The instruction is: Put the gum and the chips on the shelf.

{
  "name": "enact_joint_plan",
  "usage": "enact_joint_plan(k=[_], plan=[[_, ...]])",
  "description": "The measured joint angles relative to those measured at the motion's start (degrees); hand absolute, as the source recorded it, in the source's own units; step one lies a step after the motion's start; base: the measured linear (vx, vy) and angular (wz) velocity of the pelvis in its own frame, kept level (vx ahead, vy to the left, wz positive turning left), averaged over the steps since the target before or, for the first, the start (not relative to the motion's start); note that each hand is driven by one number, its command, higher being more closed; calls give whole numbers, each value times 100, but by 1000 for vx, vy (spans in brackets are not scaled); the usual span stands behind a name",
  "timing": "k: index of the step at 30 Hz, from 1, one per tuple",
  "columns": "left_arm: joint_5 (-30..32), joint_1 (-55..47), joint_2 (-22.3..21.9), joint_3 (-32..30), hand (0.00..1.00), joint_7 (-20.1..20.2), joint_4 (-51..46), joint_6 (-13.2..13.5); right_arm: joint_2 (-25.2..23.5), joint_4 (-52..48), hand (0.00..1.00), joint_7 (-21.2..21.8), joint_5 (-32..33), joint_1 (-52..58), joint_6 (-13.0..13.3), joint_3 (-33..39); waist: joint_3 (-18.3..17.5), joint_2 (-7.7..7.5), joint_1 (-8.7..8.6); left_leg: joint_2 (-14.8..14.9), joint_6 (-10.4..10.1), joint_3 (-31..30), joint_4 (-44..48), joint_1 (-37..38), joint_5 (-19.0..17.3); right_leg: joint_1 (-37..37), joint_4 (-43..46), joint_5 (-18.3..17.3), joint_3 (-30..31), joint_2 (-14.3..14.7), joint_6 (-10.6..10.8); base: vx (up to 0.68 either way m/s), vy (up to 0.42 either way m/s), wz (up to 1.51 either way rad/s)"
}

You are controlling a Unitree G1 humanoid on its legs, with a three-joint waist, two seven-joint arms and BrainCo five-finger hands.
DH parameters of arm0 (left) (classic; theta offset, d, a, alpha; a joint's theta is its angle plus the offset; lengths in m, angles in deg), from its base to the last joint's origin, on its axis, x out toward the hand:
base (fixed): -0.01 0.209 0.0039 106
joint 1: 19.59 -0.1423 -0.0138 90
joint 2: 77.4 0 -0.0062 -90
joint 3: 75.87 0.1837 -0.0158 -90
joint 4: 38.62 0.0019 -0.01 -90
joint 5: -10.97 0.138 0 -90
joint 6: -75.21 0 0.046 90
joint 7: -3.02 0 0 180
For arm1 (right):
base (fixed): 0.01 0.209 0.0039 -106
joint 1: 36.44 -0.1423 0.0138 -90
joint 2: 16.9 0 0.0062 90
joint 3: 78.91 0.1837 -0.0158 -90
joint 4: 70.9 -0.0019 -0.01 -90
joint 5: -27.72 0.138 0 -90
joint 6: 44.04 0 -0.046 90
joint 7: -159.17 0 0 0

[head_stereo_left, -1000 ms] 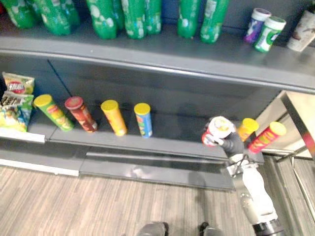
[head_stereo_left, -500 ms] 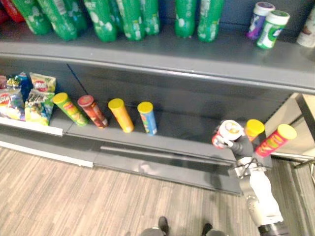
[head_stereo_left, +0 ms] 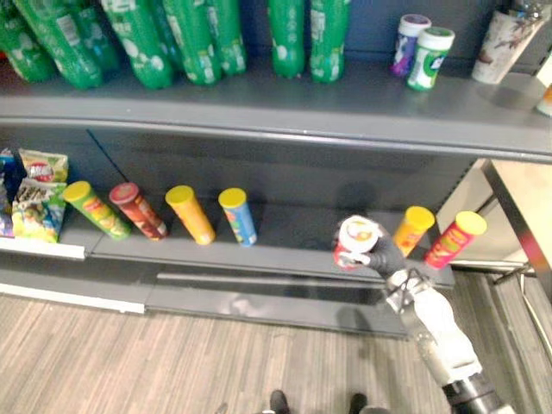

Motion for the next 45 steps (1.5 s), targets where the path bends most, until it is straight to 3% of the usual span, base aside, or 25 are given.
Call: enact_joint_plan(k=[13,17,26,31,36,45], plan=[[361,10,-4,-172,0,-78,21,-157,218,-756,100,7,440,-1263,-826,-585,-131,-79,71,177,-91,1,-7,58,43,164,-279,211,32,210,-165,-25,-13,-2],[464,7,-12,-230,0,-131,31,-167,211,-787,100,-257,513,-1608,-1019,-686,-251,-114,149,248,-137,36,-9,47,83,174,-381,248,70,291,-215,-34,-31,-6],[513,11,-11,-266,0,-216,81,-255,213,-895,100,-1041,525,-2465,-1364,-766,-339,-155,143,384,-218,121,-11,57,150,183,-469,307,98,431,-290,-4,-26,-5],[720,26,0,-267,0,-232,81,-312,219,-727,100,-1481,515,-2856,-1365,-682,-381,-191,144,401,-180,122,-13,55,191,195,-502,333,95,450,-312,0,0,0],[761,42,3,-268,0,-241,81,-387,243,14,100,-1972,508,-3407,-1368,-23,-416,-240,155,395,-175,107,-13,63,207,254,-580,379,88,455,-297,0,0,0],[982,73,55,-267,0,-241,66,-496,715,1186,100,-2719,418,-4146,-1365,560,-455,-248,182,398,-186,6,-16,58,243,291,-582,380,10,459,-296,6,-2,4]])
